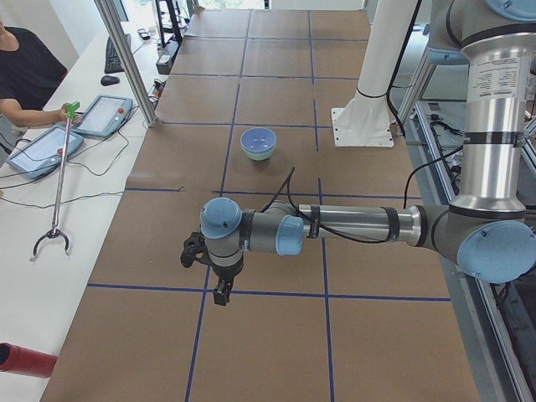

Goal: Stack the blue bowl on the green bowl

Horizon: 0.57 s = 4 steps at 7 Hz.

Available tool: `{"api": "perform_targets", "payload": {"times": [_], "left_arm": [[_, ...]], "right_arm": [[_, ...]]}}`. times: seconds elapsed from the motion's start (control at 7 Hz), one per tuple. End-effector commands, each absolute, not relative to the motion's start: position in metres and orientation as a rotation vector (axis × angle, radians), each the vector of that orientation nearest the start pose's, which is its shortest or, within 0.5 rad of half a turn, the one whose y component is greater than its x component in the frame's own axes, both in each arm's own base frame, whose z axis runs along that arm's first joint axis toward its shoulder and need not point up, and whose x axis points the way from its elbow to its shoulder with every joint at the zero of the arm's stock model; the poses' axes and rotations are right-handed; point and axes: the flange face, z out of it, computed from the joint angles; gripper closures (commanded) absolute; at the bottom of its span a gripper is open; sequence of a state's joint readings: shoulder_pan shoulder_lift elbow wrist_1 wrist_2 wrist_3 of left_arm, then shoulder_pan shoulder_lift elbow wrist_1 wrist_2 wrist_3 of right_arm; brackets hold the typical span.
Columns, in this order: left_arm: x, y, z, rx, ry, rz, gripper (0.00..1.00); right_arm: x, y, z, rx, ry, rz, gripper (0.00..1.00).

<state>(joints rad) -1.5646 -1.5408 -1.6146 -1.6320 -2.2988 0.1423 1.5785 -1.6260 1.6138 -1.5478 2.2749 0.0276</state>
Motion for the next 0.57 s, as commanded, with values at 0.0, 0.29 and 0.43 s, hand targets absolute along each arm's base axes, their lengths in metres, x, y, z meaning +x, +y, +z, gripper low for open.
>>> {"api": "perform_targets", "payload": {"times": [0.0, 0.29, 0.43], "left_arm": [[-0.0681, -0.4831, 0.6490, 0.116, 0.738, 0.152, 0.00], [-0.0669, -0.4825, 0.6500, 0.108, 0.756, 0.147, 0.00], [-0.0675, -0.4814, 0.6516, 0.104, 0.757, 0.144, 0.00]], "right_arm": [[0.0724, -0.4687, 0.6665, 0.003, -0.704, 0.030, 0.00], [0.0724, -0.4687, 0.6665, 0.003, -0.704, 0.030, 0.00], [0.0724, -0.4687, 0.6665, 0.003, -0.704, 0.030, 0.00]]}}
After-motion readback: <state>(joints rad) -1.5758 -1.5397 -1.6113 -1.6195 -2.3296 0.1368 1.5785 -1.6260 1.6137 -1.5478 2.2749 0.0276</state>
